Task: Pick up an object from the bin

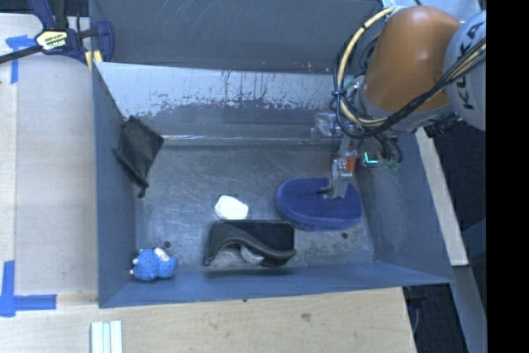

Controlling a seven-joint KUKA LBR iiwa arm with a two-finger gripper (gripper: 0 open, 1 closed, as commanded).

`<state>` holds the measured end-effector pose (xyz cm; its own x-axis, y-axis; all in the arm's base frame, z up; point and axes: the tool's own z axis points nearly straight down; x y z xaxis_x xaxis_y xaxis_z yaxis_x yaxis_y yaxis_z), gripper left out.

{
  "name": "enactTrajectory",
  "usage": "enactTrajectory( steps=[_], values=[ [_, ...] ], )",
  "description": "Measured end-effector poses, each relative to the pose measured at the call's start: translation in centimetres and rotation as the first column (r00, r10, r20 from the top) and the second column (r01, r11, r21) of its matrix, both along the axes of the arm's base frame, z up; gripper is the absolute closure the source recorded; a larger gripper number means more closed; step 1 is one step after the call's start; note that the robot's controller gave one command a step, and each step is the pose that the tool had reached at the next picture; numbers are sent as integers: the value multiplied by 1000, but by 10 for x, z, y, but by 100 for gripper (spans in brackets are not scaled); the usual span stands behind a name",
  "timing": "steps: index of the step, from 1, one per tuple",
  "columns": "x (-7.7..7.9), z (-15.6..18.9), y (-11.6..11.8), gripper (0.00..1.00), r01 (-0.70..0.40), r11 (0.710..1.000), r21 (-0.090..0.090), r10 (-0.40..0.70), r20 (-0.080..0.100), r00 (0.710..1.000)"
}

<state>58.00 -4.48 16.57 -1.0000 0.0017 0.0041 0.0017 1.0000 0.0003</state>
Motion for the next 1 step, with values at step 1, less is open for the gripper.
enactTrajectory(
  steps=[1],
  values=[
    [-14, -99, -2, 0, 40, 999, 2, -40, -7, 999]
  ],
)
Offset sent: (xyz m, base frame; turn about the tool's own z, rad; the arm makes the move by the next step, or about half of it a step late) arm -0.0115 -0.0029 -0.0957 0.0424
